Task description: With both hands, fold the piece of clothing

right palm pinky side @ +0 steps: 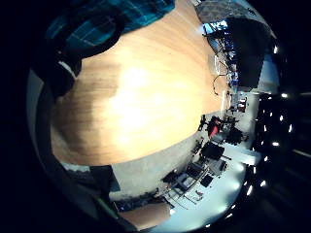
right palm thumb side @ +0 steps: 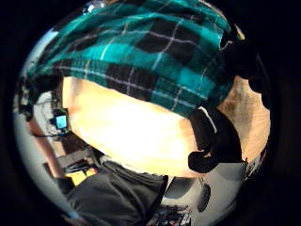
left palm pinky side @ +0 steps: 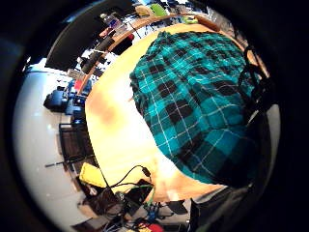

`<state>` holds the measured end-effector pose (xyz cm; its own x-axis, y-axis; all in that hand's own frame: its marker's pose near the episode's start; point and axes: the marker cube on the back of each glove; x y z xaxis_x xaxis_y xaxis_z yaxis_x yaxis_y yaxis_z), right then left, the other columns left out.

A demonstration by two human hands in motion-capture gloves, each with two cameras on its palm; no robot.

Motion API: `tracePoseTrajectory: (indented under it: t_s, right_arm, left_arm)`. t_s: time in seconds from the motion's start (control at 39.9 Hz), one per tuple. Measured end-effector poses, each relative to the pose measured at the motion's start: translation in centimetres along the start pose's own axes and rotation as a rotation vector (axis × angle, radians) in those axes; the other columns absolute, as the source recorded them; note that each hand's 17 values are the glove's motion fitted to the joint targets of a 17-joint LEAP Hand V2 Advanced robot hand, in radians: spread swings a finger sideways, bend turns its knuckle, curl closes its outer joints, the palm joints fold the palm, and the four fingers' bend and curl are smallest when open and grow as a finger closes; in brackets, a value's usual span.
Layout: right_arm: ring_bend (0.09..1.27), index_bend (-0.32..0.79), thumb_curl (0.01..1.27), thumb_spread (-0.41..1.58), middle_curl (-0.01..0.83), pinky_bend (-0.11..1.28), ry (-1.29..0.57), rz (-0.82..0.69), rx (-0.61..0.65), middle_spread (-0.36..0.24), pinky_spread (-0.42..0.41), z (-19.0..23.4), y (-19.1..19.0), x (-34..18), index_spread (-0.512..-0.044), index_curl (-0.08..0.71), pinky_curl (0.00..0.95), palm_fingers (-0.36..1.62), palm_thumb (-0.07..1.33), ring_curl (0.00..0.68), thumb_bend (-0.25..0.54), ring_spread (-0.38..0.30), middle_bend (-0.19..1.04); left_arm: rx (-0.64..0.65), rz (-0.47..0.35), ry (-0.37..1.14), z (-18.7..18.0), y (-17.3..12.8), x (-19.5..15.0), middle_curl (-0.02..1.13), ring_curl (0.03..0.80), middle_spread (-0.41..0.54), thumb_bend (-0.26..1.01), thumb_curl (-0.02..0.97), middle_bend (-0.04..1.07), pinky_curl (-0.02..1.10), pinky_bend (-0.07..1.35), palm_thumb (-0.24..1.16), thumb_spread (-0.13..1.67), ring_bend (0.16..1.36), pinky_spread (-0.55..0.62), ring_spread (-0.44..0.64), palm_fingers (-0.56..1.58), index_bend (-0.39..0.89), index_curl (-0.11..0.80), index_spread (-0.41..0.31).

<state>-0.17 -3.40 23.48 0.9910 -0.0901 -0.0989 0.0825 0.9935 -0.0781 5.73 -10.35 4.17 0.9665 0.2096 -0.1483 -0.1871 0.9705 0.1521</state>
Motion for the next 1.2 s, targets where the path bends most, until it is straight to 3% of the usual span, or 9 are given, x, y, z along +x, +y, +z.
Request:
tracePoseTrajectory:
  t_s: [0.18, 0.28, 0.45, 0.55, 0.63, 0.7, 0.8, 0.95, 1.2]
  right_arm:
    - [0.55, 0.09, 0.31, 1.13, 0.427, 0.48, -0.088, -0.020, -0.008, -0.119, -0.112, 0.2, 0.3, -0.5, -0.271, 0.225, 0.368, 0.95, 0.84, 0.398, 0.022, -0.147, 0.27]
    - [0.54, 0.08, 0.29, 1.11, 0.431, 0.49, -0.078, -0.038, 0.018, -0.113, -0.121, 0.5, 0.1, -1.5, -0.264, 0.220, 0.378, 0.93, 0.72, 0.405, -0.052, -0.142, 0.26]
    - [0.53, 0.08, 0.27, 1.08, 0.439, 0.47, -0.022, -0.053, 0.081, -0.108, -0.129, 0.4, -0.5, -3.1, -0.253, 0.212, 0.379, 0.95, 0.65, 0.407, -0.032, -0.140, 0.26]
    - [0.52, 0.09, 0.31, 1.10, 0.443, 0.47, 0.044, -0.043, 0.121, -0.114, -0.143, 0.4, -1.3, -3.0, -0.250, 0.211, 0.380, 0.99, 0.79, 0.404, 0.044, -0.145, 0.27]
    - [0.52, 0.10, 0.35, 1.11, 0.446, 0.47, 0.080, -0.032, 0.147, -0.125, -0.170, -0.2, -1.1, -2.3, -0.264, 0.213, 0.379, 1.07, 0.93, 0.403, 0.115, -0.159, 0.27]
    - [0.54, 0.14, 0.38, 1.10, 0.455, 0.47, 0.083, -0.008, 0.141, -0.136, -0.217, -1.2, -0.2, -0.9, -0.264, 0.234, 0.384, 1.21, 1.00, 0.415, 0.140, -0.186, 0.29]
    - [0.55, 0.15, 0.40, 1.07, 0.464, 0.47, 0.084, 0.010, 0.131, -0.142, -0.240, -3.3, 2.0, 1.0, -0.258, 0.259, 0.390, 1.22, 1.04, 0.425, 0.138, -0.200, 0.30]
    - [0.54, 0.16, 0.42, 1.05, 0.475, 0.45, 0.095, 0.002, 0.166, -0.143, -0.248, -7.2, 5.4, 1.9, -0.257, 0.291, 0.392, 1.22, 1.06, 0.431, 0.113, -0.211, 0.31]
    - [0.53, 0.16, 0.45, 1.03, 0.483, 0.43, 0.262, 0.004, 0.338, -0.155, -0.252, -15.3, 9.0, 1.3, -0.256, 0.327, 0.395, 1.21, 1.08, 0.435, 0.071, -0.215, 0.32]
  left_arm:
    - [-0.001, -0.006, 0.026, 0.0, -0.5, -0.4, 0.55, 0.433, -0.315, -0.01, 0.227, 0.28, 0.44, 0.56, 0.71, 1.32, 0.46, -0.42, -0.35, 1.17, 0.13, 0.363, -0.254]
    - [0.002, -0.008, 0.041, -0.1, -0.7, -0.3, 0.55, 0.434, -0.314, -0.01, 0.226, 0.28, 0.44, 0.56, 0.71, 1.32, 0.46, -0.42, -0.35, 1.18, 0.13, 0.362, -0.254]
    - [-0.011, -0.002, 0.026, -0.1, -0.1, -0.2, 0.56, 0.434, -0.313, -0.01, 0.225, 0.28, 0.44, 0.56, 0.71, 1.32, 0.46, -0.42, -0.35, 1.18, 0.13, 0.360, -0.254]
    - [-0.026, 0.010, 0.017, 1.3, -0.2, -0.8, 0.56, 0.435, -0.313, -0.01, 0.224, 0.28, 0.44, 0.56, 0.71, 1.32, 0.46, -0.42, -0.35, 1.18, 0.13, 0.359, -0.254]
    - [-0.057, 0.029, 0.010, 2.0, 1.6, -0.3, 0.56, 0.434, -0.313, -0.01, 0.224, 0.28, 0.44, 0.56, 0.71, 1.32, 0.45, -0.42, -0.35, 1.17, 0.14, 0.359, -0.254]
    - [-0.095, 0.067, -0.053, 3.4, 3.7, 0.2, 0.56, 0.434, -0.316, -0.01, 0.225, 0.27, 0.44, 0.58, 0.72, 1.32, 0.45, -0.44, -0.35, 1.19, 0.12, 0.354, -0.252]
    - [-0.146, 0.148, -0.105, 4.4, 6.5, 1.0, 0.55, 0.434, -0.318, -0.01, 0.231, 0.27, 0.44, 0.60, 0.73, 1.30, 0.45, -0.45, -0.35, 1.19, 0.12, 0.347, -0.250]
    - [-0.140, 0.129, -0.192, 2.4, 9.4, 2.2, 0.55, 0.434, -0.314, 0.00, 0.250, 0.26, 0.44, 0.61, 0.78, 1.24, 0.46, -0.46, -0.35, 1.14, 0.09, 0.325, -0.240]
    - [-0.032, 0.076, -0.566, -5.0, 11.8, 3.8, 0.53, 0.437, -0.294, -0.01, 0.290, 0.19, 0.43, 0.64, 0.84, 1.19, 0.49, -0.48, -0.35, 1.16, 0.07, 0.295, -0.226]
